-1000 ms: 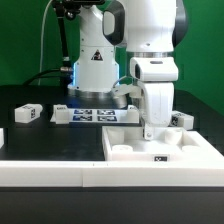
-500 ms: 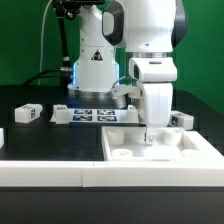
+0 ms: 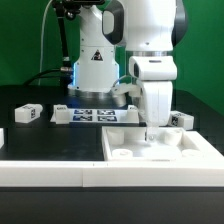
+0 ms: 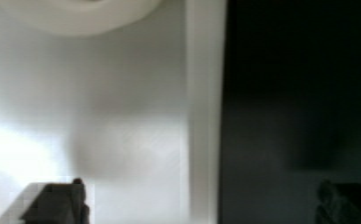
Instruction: Assemble one leg
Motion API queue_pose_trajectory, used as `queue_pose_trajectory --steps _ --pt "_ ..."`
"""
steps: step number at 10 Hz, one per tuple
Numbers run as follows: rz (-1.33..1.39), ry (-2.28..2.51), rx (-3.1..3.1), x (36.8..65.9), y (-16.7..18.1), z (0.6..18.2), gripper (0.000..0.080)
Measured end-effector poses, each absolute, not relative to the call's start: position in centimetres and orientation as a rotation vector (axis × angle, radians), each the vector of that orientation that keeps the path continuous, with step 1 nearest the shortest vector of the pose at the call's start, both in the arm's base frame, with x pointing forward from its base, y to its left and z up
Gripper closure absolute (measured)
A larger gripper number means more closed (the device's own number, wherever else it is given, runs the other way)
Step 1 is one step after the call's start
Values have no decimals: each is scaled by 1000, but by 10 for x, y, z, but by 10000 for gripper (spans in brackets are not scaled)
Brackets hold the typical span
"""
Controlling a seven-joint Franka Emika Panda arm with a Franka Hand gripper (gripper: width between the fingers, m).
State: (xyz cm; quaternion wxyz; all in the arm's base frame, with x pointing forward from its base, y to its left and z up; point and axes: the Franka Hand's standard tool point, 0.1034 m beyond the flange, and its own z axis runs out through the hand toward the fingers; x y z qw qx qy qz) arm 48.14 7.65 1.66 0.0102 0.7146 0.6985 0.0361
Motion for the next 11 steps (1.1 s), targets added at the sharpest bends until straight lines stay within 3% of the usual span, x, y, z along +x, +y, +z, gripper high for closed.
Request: queue_pose_trajectory --steps 4,8,11 --pt "168 2024 2333 458 102 61 150" --pt "184 1980 2372 450 107 62 150" --pt "307 1451 2763 434 121 60 150"
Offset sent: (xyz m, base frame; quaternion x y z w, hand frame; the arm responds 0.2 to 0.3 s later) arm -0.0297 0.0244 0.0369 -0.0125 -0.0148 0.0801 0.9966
